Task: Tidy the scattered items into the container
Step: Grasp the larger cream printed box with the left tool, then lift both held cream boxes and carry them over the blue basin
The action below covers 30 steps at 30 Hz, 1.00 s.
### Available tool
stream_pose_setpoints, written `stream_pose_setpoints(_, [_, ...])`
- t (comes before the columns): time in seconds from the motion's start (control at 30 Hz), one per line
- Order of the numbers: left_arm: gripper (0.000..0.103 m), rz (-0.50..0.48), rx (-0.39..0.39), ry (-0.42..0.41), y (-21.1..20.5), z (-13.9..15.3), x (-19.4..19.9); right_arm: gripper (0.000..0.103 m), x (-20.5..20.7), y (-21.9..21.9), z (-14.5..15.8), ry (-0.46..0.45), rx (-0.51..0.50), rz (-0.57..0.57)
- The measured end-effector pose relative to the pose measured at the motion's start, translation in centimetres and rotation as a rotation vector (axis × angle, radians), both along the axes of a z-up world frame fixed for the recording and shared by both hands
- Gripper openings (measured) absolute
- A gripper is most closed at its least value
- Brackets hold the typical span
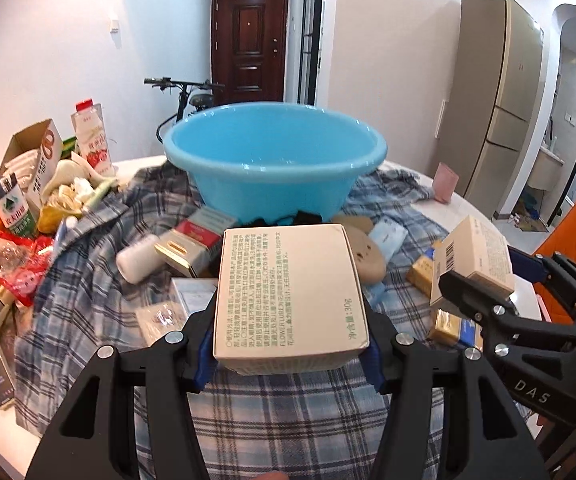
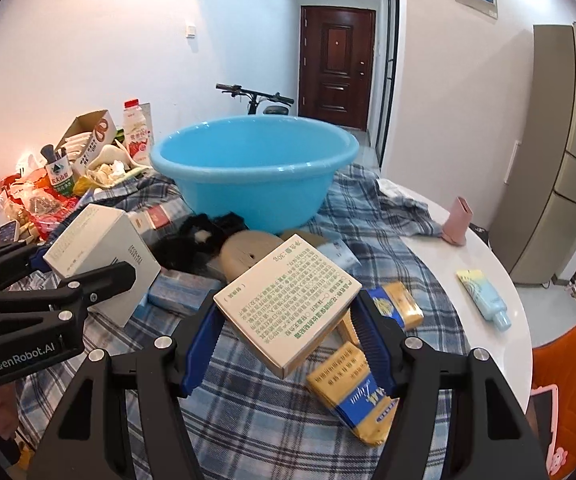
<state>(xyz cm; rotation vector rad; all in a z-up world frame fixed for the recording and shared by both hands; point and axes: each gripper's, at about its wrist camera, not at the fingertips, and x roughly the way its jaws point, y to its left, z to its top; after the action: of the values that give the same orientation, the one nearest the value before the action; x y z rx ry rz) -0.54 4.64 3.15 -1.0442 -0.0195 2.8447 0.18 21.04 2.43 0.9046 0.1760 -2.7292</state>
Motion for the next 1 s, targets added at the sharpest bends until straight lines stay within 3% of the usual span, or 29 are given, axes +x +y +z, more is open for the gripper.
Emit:
stream_pose_setpoints(0.53, [0.056, -0.012, -0.006, 0.141, -2.1, 6.8, -4.1, 0.067, -4.3, -2.1, 6.2, 0.120, -0.030, 0.038])
stream_pose_setpoints(1.0, [0.056, 0.032, -0.050, 0.255, -3.7, 11.9, -12.8, 0.067, -14.7, -5.4, 12.1, 0.207, -0.065, 0.065])
